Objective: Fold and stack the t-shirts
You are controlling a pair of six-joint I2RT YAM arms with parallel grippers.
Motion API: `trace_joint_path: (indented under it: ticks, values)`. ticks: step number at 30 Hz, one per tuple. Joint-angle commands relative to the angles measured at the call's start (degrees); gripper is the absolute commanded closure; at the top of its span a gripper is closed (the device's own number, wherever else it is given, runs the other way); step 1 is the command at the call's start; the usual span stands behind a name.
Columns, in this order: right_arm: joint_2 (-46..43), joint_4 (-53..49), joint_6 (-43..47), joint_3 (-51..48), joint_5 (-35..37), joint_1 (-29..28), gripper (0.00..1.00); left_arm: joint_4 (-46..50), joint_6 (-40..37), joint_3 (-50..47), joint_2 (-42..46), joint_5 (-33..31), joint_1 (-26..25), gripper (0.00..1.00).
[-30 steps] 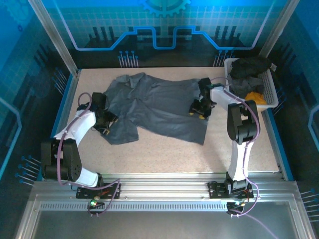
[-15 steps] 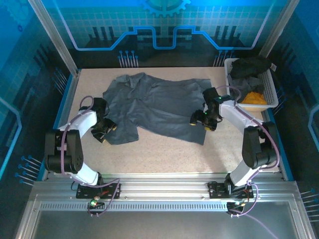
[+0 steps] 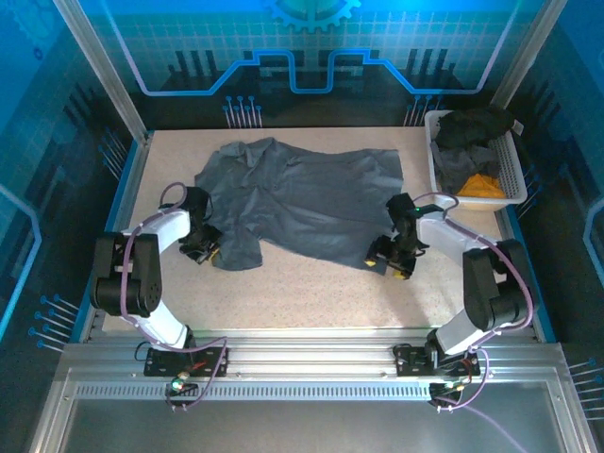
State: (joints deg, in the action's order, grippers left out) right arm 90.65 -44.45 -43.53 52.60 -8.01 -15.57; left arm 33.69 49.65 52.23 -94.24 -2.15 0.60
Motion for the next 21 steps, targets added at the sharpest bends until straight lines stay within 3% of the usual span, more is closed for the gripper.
trace_joint_path:
  ticks: [1,7,12,21]
  values:
    - [4.01,3.01,-2.86,2.16,-0.40,-2.35,0.35,-0.83,1.26,-1.85,1.81,0.22,-1.33,1.00]
    - [9.48,3.45,-2.79,5.78,2.62,-1.81,0.64,0.18,4.90,-1.37,7.65,-1.86,-3.40,1.00]
    - [10.07,2.54,0.77,11.10,3.35,-0.64,0.99,0.88,7.51,1.19,12.03,-2.38,-4.29,1.00]
    - [4.55,-5.01,10.02,33.48,7.21,-1.46,1.00,0.37,8.41,13.69,19.88,-3.22,-4.17,1.00]
